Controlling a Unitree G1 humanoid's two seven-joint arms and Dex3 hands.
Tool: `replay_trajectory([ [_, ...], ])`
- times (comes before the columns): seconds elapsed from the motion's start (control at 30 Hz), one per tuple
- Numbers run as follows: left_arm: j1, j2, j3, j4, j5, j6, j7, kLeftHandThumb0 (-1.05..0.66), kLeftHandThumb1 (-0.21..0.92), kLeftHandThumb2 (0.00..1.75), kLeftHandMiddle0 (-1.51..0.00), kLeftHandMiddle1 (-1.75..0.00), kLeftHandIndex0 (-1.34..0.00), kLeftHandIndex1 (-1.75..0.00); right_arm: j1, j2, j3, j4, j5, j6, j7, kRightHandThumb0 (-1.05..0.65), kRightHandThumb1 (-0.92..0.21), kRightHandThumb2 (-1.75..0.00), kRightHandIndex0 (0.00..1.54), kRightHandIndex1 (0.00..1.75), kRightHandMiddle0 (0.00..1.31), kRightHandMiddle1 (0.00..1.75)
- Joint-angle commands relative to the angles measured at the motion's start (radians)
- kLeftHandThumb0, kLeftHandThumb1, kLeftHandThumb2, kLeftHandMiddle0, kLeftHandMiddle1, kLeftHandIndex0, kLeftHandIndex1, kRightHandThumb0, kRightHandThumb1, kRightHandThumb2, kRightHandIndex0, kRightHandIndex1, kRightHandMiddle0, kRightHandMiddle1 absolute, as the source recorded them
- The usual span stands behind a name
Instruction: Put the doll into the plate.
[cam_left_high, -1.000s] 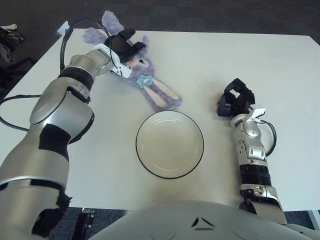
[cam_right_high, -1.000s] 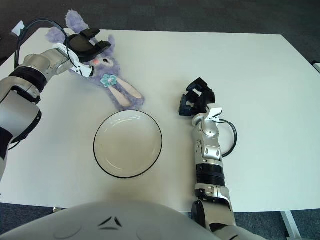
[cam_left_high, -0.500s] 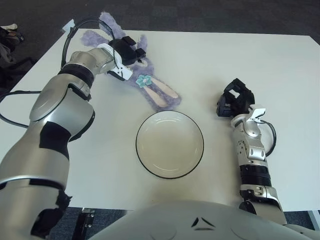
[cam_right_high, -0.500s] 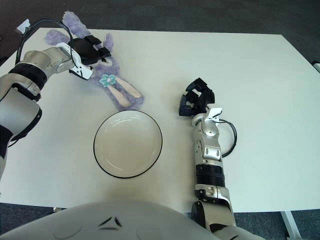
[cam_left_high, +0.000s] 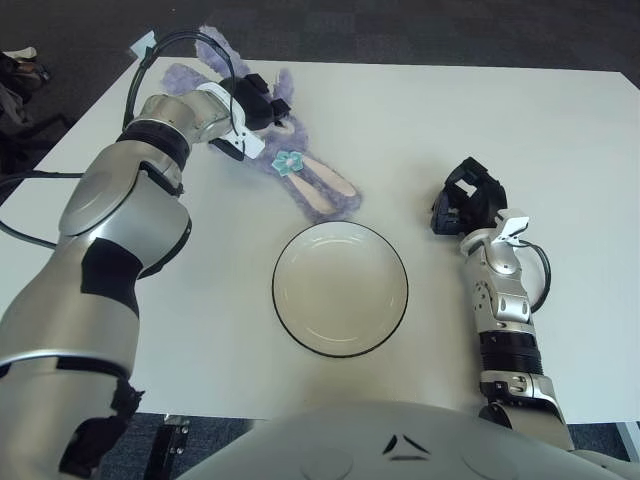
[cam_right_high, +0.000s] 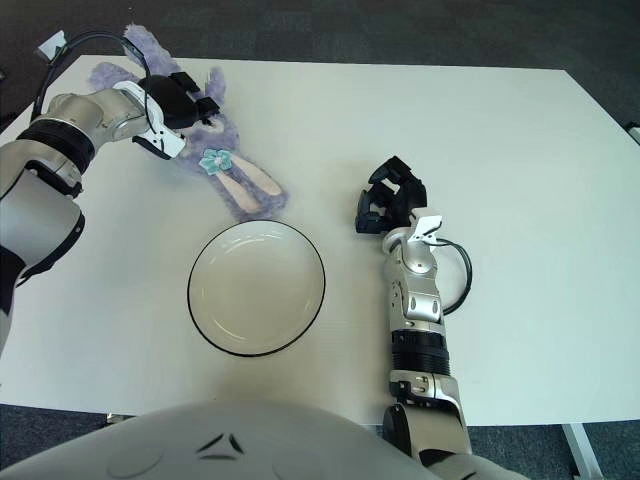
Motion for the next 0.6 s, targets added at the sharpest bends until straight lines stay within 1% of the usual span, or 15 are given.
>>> replay_trajectory([
  [0.0, -0.012, -0.002, -0.017, 0.013, 0.018, 0.011, -0.041, -0.32, 0.13, 1.12, 0.0, -0.4, 0.0, -0.52, 0.067, 0.009, 0.007, 0.03, 0.005, 0.028, 0.01, -0.01, 0.09, -1.75, 0.94, 1.65, 0.7, 1.75],
  [0.27, -0.004, -0.012, -0.011, 0.02, 0.0, 0.027, -0.11, -0.29, 0.1, 1.15, 0.0, -0.48, 0.0, -0.51, 0.073, 0.003, 0.015, 0.023, 0.006, 0.028, 0.03, -0.01, 0.1, -1.75, 0.95, 1.63, 0.71, 1.75],
  [0.33, 0.01, -0.017, -0.01, 0.026, -0.001, 0.049, -0.116, -0.28, 0.1, 1.15, 0.0, -0.49, 0.0, -0.5, 0.076, -0.001, 0.018, 0.022, 0.01, 0.031, 0.044, -0.01, 0.1, -1.75, 0.95, 1.63, 0.71, 1.75],
  [0.43, 0.031, -0.02, -0.011, 0.032, -0.001, 0.078, -0.109, -0.29, 0.1, 1.15, 0.0, -0.51, 0.0, -0.5, 0.08, -0.009, 0.023, 0.02, 0.013, 0.034, 0.064, -0.01, 0.1, -1.75, 0.95, 1.63, 0.71, 1.75],
  [0.57, 0.053, -0.017, -0.018, 0.035, 0.008, 0.113, -0.058, -0.32, 0.11, 1.15, 0.0, -0.51, 0.0, -0.5, 0.087, -0.021, 0.034, 0.014, 0.011, 0.033, 0.092, -0.01, 0.1, -1.75, 0.95, 1.64, 0.71, 1.75],
])
